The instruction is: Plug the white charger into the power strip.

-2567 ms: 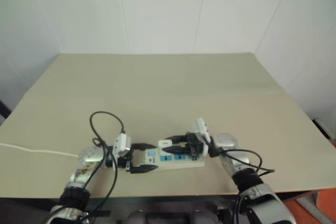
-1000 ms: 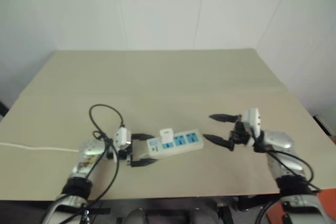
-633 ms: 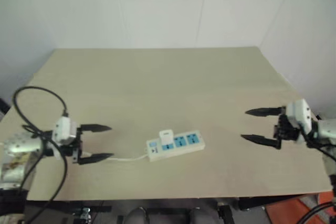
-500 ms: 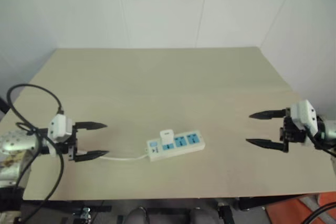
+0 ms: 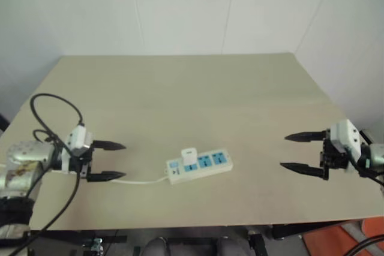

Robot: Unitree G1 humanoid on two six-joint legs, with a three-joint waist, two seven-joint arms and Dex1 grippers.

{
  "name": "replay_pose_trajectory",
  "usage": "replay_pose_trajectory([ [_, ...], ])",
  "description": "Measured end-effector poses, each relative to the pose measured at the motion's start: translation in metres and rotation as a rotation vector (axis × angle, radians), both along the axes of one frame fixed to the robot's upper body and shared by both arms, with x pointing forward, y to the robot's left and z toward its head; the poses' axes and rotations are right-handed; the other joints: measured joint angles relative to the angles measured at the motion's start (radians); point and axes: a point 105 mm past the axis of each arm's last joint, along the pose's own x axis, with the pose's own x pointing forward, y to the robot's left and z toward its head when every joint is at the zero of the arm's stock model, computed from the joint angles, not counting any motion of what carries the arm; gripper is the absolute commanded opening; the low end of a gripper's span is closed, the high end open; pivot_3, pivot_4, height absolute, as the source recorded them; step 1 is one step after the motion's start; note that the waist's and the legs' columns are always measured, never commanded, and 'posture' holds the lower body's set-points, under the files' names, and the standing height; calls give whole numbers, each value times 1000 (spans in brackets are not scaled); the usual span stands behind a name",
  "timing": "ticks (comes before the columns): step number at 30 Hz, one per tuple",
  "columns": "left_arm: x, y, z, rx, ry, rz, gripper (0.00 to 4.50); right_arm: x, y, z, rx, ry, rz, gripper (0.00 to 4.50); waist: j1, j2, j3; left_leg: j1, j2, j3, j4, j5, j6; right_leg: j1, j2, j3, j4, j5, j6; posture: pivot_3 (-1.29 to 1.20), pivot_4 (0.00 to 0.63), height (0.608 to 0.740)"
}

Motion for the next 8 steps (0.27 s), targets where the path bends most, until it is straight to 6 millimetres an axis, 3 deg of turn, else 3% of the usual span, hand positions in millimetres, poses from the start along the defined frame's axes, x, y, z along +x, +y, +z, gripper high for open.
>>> replay_pose_trajectory([
  [8, 13, -4, 0, 25, 39, -28, 4461, -6, 5, -2, -11, 0, -24, 4500, 2, 0, 0, -1, 0, 0, 1, 0, 0, 0, 0, 0, 0, 1, -1, 0, 150, 740],
])
